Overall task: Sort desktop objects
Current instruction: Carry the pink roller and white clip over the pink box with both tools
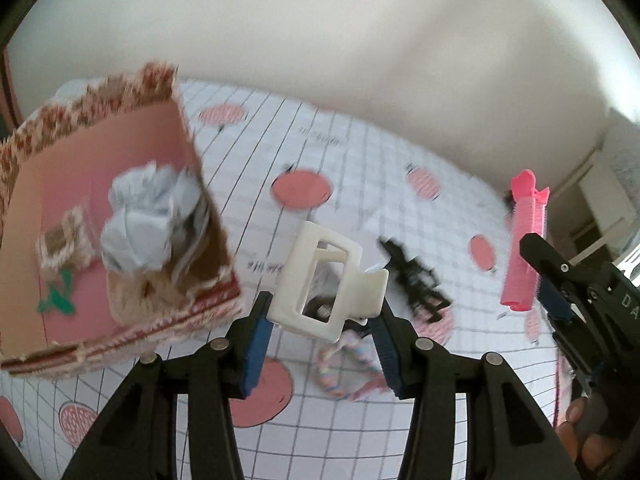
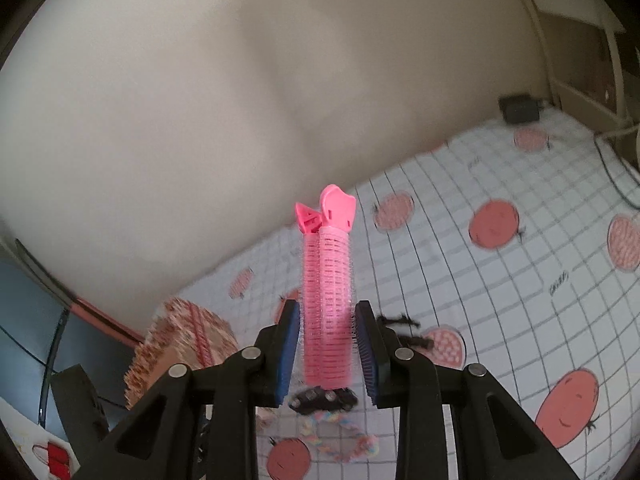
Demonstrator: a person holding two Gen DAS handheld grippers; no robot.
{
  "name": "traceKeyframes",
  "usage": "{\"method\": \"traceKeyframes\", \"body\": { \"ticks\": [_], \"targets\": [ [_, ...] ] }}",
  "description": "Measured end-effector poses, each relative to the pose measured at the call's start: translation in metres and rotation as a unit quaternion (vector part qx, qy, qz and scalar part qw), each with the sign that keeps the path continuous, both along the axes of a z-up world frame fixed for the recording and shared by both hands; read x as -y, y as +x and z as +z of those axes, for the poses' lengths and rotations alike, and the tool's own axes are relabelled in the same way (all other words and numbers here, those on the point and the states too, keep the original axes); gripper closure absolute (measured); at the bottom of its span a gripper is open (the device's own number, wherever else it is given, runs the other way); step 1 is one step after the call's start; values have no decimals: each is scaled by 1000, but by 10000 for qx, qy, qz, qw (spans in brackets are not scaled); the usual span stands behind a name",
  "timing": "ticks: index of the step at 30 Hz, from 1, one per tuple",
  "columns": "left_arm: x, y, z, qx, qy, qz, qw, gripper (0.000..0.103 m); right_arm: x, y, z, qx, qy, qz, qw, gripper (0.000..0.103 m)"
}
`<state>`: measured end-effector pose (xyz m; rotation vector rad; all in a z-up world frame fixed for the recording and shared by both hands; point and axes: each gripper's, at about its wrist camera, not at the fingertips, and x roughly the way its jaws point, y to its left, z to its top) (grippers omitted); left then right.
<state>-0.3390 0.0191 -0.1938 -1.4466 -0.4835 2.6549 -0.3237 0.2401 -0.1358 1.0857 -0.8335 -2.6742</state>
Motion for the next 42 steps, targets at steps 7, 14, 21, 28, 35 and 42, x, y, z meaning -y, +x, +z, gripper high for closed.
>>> {"method": "traceKeyframes", "body": {
  "ticks": [7,14,21,28,35,42],
  "targets": [
    [8,14,36,-613,154,-34,9980,53,-6,9,31,-578,47,-162,9982,72],
    [18,19,53,-948,238,92,9952,53,-4,9,41,-713,36,-144,9973,72],
    [31,15,53,-981,226,257,9946,53,11,5,37,-650,-40,59,9979,72],
    [68,24,59,-1004,163,727,9922,53,49,3,37,-615,-134,557,9965,72],
    [102,32,54,-950,176,1140,9888,53,86,-3,29,-531,-166,1088,9925,72],
    [140,44,51,-874,209,1691,9815,53,120,0,25,-485,-90,1444,9883,72]
  ]
}}
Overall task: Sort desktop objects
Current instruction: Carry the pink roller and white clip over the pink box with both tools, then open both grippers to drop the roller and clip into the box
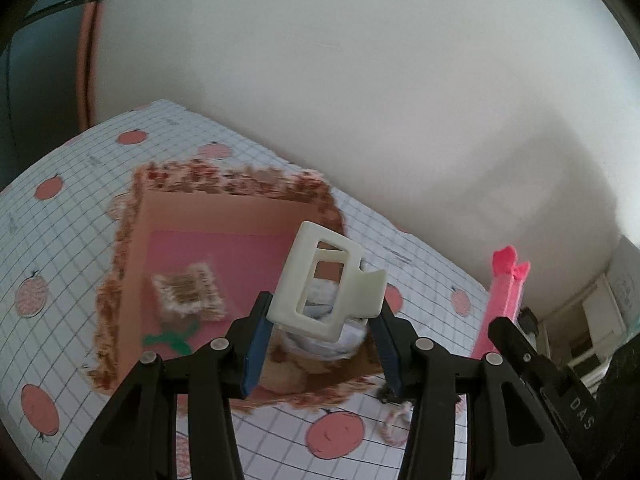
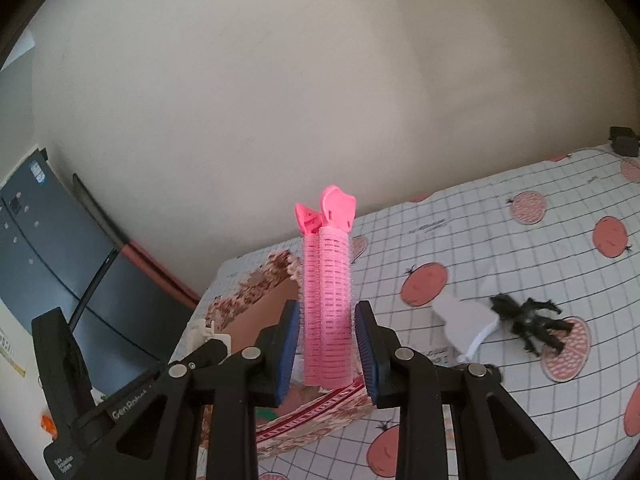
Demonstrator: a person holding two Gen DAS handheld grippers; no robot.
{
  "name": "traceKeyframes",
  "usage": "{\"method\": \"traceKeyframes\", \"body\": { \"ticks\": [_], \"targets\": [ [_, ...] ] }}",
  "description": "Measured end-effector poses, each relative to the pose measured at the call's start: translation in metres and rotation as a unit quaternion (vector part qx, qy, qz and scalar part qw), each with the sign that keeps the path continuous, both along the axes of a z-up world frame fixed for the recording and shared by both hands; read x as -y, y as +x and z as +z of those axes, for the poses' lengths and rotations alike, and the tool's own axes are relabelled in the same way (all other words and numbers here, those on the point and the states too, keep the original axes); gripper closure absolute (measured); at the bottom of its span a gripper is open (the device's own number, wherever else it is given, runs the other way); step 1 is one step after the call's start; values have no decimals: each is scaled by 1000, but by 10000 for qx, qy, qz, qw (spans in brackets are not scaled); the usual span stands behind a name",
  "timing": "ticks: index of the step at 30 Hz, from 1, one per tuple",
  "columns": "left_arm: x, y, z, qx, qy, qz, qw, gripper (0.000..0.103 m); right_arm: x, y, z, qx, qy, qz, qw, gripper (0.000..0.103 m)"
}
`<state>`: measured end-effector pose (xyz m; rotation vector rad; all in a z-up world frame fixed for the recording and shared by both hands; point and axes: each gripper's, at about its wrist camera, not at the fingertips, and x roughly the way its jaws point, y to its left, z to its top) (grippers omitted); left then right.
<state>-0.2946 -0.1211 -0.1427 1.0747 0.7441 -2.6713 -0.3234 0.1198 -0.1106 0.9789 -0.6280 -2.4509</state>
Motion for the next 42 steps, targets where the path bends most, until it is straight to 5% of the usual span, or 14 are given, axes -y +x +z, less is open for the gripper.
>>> {"method": "traceKeyframes", "body": {
  "ticks": [25,42],
  "targets": [
    [62,33,-6,159,233,1139,9931,53,97,17,-14,224,221,1121,9932,72],
    [64,18,-42,754,492,980,9911,53,112,10,-49,681,439,1307,9881,72]
  ]
}}
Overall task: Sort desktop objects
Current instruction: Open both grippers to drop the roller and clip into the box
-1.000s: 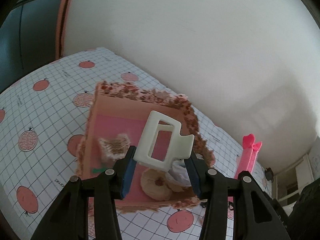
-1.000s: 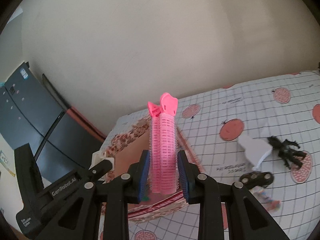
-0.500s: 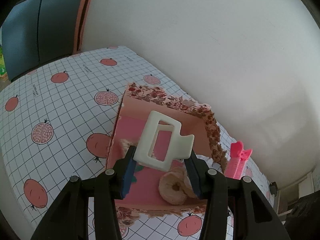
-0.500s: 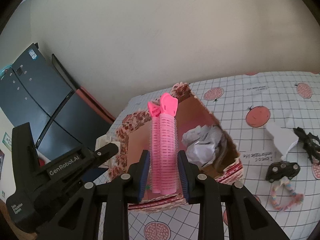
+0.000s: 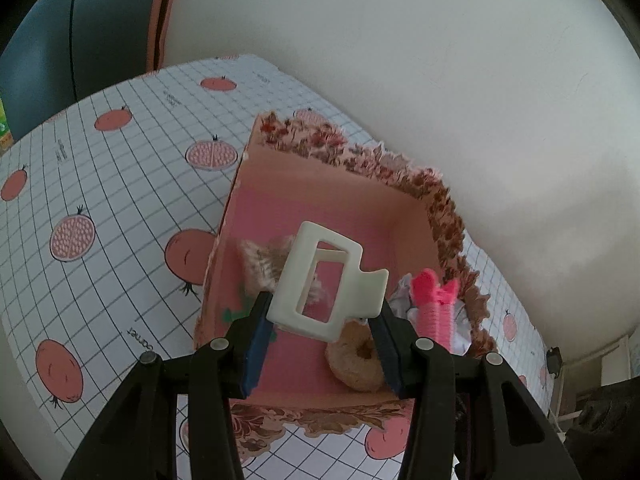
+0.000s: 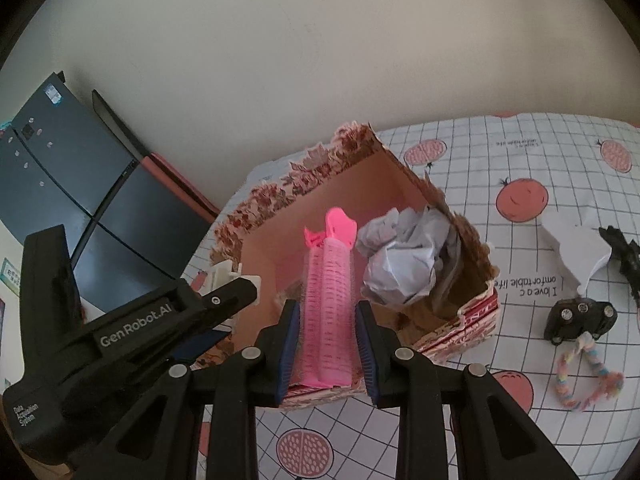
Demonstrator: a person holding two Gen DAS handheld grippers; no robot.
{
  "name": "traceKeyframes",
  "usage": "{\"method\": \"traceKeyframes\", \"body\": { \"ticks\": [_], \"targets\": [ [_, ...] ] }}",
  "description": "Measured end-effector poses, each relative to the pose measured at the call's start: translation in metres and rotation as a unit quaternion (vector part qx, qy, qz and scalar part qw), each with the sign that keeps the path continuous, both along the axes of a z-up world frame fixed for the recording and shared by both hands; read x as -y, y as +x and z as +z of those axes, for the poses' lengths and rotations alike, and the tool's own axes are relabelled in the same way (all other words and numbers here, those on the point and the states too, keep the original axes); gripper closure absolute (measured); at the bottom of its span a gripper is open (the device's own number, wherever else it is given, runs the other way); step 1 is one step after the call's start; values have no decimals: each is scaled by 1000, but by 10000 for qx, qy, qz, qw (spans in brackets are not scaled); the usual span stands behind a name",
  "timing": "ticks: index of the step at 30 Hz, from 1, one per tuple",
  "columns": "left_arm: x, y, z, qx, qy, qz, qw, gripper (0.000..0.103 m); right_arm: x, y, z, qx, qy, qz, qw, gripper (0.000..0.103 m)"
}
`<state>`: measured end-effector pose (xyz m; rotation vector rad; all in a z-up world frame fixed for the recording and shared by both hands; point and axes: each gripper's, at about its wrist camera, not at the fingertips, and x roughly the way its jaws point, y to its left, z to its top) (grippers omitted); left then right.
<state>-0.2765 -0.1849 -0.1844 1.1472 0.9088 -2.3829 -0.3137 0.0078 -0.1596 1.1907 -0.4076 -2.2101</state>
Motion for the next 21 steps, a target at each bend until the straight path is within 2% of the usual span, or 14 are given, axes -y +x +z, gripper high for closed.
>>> {"method": "traceKeyframes", "body": {
  "ticks": [8,21],
  "targets": [
    [-4,-5,-16,390,83,-41,9992,53,3,1,-2,14,149,9,9999,71],
    [-6,-7,-16,456,45,-95,9989,54,4,-1,-4,36,202,9,9998,72]
  ]
}}
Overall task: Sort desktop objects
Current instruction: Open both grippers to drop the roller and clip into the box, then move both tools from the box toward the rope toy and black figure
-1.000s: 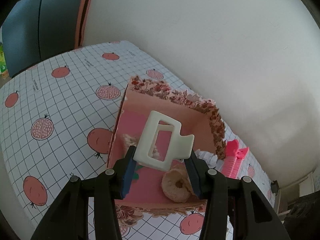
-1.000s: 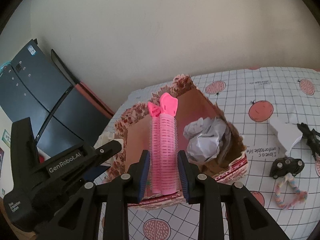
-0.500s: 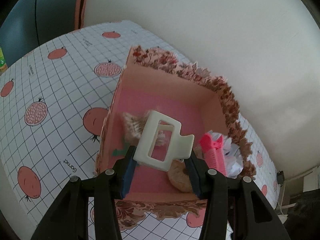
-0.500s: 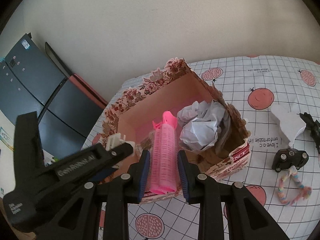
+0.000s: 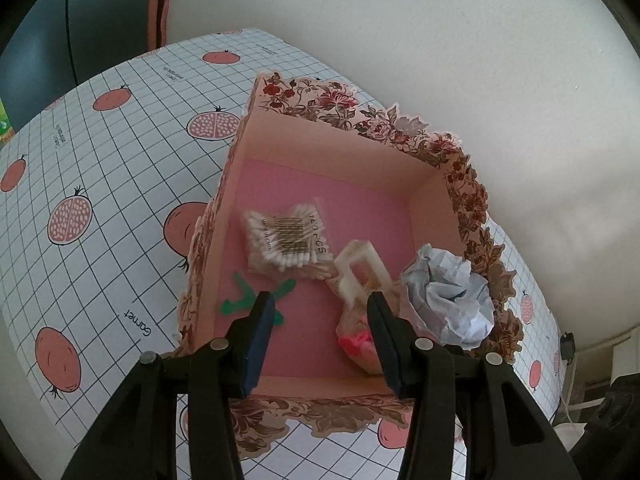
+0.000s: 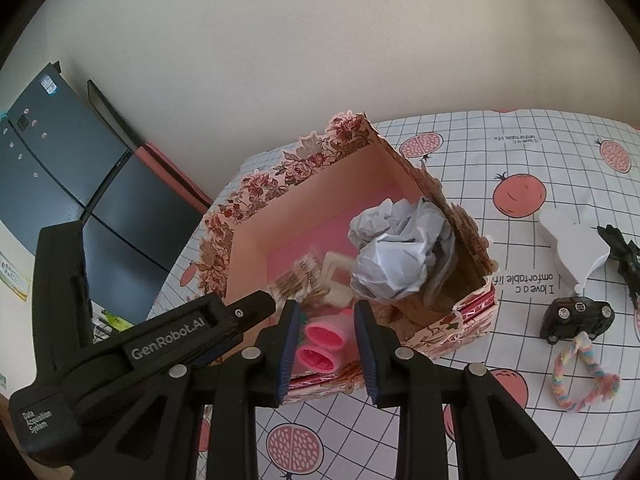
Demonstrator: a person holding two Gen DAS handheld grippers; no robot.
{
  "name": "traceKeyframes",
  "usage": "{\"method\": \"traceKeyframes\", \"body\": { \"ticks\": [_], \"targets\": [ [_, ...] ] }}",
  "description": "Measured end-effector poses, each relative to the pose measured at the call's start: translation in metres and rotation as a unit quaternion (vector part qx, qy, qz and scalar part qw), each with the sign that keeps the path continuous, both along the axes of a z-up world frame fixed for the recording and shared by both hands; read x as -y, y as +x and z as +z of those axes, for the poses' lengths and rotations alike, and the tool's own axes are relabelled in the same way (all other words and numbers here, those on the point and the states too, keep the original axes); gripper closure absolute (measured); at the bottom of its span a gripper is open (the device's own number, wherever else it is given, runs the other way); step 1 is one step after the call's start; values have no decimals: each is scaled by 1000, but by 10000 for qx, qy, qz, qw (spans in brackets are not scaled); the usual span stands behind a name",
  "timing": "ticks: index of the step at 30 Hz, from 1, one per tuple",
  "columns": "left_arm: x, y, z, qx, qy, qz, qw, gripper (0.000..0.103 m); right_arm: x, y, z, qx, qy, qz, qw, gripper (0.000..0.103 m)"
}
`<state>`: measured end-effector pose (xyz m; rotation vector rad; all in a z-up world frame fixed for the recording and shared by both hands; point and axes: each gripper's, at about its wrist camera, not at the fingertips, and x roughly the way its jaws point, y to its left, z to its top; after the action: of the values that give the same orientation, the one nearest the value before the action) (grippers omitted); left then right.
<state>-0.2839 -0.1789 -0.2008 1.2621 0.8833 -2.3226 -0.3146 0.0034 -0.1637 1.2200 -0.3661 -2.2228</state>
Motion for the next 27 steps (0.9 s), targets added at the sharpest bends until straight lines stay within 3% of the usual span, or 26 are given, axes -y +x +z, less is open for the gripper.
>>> {"method": "traceKeyframes", "body": {
  "ticks": [12,16,24,27],
  "targets": [
    [-1,1,3,-38,-36,-25,10000,52,-3,-2,1,66,-34,-5,10000,66],
    [-1,1,6,-78,-33,-12,10000,42,-5,-3,4,49,-32,-13,10000,64],
    [-6,2,17,-285,-100,-78,9995,36,-12,-1,18,-101,-5,-53,9999,63],
    [-8,3,26,-441,-159,-102,9988,34,-16,1,27,-215,19,-88,9997,59]
  ]
}}
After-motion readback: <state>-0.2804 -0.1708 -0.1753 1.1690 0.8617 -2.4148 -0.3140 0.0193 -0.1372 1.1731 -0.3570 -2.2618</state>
